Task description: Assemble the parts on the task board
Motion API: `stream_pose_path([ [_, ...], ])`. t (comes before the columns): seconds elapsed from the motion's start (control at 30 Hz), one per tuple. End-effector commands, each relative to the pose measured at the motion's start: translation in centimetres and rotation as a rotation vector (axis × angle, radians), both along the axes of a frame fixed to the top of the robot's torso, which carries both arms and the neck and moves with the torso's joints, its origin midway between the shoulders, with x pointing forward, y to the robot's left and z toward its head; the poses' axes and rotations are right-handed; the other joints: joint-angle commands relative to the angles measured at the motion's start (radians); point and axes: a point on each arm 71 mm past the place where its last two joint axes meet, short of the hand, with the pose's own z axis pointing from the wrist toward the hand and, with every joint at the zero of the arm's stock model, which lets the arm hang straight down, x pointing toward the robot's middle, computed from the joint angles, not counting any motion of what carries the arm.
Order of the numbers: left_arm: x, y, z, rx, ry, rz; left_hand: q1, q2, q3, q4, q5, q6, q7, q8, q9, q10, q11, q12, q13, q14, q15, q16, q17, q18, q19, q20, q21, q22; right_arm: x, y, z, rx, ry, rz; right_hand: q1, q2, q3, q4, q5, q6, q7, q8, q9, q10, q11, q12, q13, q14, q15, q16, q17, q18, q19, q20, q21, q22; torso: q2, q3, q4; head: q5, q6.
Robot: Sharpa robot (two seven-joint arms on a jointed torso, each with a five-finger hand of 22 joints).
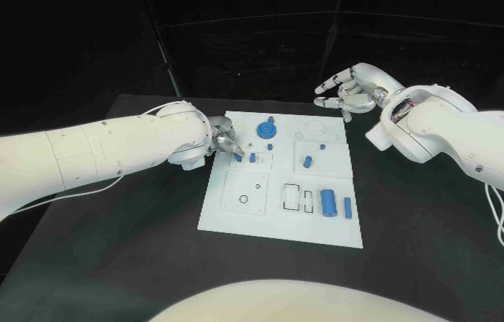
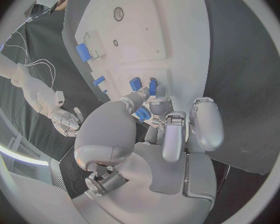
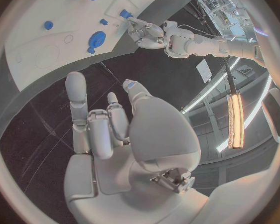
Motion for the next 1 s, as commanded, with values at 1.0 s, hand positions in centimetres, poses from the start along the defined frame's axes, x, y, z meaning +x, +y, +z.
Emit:
stream_pose_path([
  [1.0, -0.16, -0.36, -0.65, 0.04, 0.053, -0.039, -0.015, -0.008, 0.144, -0.113, 0.006, 0.001, -0.012, 0.024, 0.005, 0.034, -0.022, 0.007, 0.0, 0.104, -0.009, 0.003, 0.263, 0.0, 0.008, 0.0, 0.003, 0.002, 0.02, 0.08, 0.07, -0.001, -0.003, 0.009, 0.013, 0.001, 0.01, 0.001, 0.005, -0.005, 0.002, 0.007, -0.001, -0.002, -0.003, -0.001, 0.0, 0.061, -0.004, -0.006, 0.053, 0.012, 0.0, -0.003, -0.004, -0.002, 0.0, 0.0008, -0.001, -0.002, -0.007],
])
